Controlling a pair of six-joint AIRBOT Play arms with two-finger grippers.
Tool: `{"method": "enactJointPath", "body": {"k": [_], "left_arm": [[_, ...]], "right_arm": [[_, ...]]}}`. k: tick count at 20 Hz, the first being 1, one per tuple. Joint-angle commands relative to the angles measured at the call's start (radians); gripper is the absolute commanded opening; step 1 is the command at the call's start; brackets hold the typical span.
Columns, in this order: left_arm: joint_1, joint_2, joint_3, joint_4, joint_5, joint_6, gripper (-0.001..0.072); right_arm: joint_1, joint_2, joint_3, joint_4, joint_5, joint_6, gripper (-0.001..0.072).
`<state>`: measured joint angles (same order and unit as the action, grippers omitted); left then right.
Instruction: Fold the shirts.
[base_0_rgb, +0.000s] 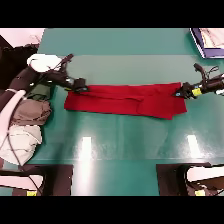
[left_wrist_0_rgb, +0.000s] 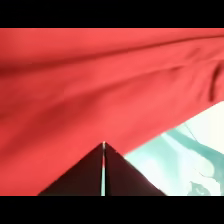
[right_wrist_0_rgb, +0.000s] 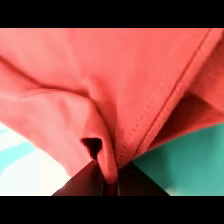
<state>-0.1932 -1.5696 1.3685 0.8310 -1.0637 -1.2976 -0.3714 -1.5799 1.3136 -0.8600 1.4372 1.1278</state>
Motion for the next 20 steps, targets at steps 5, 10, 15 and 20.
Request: {"method": "enactJointPath", "body": {"k": [5,10,15,20], "left_arm": [[-0.251,-0.357,0.374,0.003,0.054,-0.065,0.0023],[-0.294,-0.499,0.462,-0.007,0.053,-0.103,0.0023],[-0.294,-0.498,0.462,-0.001,0.053,-0.101,0.0023],[-0.254,-0.466,0.5,0.028,-0.019,-0.09,0.0023]], "right_arm": [[0.248,0.095,0.283,0.006,0.108,0.221,0.0012],[0.457,0.053,0.491,0.005,0.109,0.311,0.0012],[0.589,-0.029,0.656,0.004,0.113,0.339,0.0012],[0.655,-0.088,0.722,0.004,0.102,0.338,0.0012]]}}
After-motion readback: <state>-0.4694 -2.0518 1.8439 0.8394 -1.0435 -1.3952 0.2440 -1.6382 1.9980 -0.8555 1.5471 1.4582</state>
